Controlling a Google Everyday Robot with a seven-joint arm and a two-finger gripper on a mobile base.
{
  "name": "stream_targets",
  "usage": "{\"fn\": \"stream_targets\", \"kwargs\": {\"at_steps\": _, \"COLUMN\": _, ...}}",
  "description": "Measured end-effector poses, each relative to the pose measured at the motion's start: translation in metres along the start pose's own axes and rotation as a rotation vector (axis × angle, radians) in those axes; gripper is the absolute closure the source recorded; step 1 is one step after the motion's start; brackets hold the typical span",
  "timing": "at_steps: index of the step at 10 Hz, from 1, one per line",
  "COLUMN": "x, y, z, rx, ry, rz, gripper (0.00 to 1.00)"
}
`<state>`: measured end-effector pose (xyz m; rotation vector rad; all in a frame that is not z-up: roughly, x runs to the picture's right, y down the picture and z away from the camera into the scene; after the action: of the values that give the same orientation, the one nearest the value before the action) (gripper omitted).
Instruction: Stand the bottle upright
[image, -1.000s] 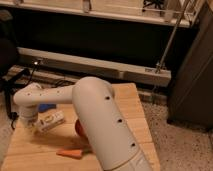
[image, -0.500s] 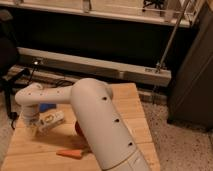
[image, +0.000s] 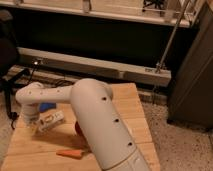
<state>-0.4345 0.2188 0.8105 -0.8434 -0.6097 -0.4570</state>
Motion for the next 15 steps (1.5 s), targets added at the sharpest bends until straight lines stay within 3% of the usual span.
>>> {"fn": "stream_targets", "kwargs": {"at_steps": 1, "x": 0.000, "y": -0.001, "z": -0.001, "rx": -0.001, "ry": -0.001, "rz": -0.001, "gripper": 0.70}}
{"fn": "stream_targets", "kwargs": {"at_steps": 5, "x": -0.004, "y": -0.003, "z": 0.000, "rx": -0.011, "ry": -0.005, "rz": -0.011, "gripper": 0.70}}
{"fn": "stream_targets", "kwargs": {"at_steps": 7, "x": -0.005, "y": -0.005, "z": -0.006, "rx": 0.001, "ry": -0.027, "rz": -0.013, "gripper": 0.70}}
{"fn": "stream_targets", "kwargs": {"at_steps": 9, "x": -0.009, "y": -0.012, "z": -0.026, "rx": 0.058, "ry": -0.107, "rz": -0.013, "gripper": 0.70}}
{"fn": "stream_targets", "kwargs": {"at_steps": 10, "x": -0.009, "y": -0.015, "z": -0.045, "rx": 0.112, "ry": -0.185, "rz": -0.014, "gripper": 0.70}}
{"fn": "stream_targets", "kwargs": {"at_steps": 11, "x": -0.006, "y": -0.015, "z": -0.060, "rx": 0.152, "ry": -0.237, "rz": -0.017, "gripper": 0.70}}
{"fn": "stream_targets", "kwargs": {"at_steps": 15, "x": 0.002, "y": 0.000, "z": -0.110, "rx": 0.280, "ry": -0.422, "rz": -0.074, "gripper": 0.70}}
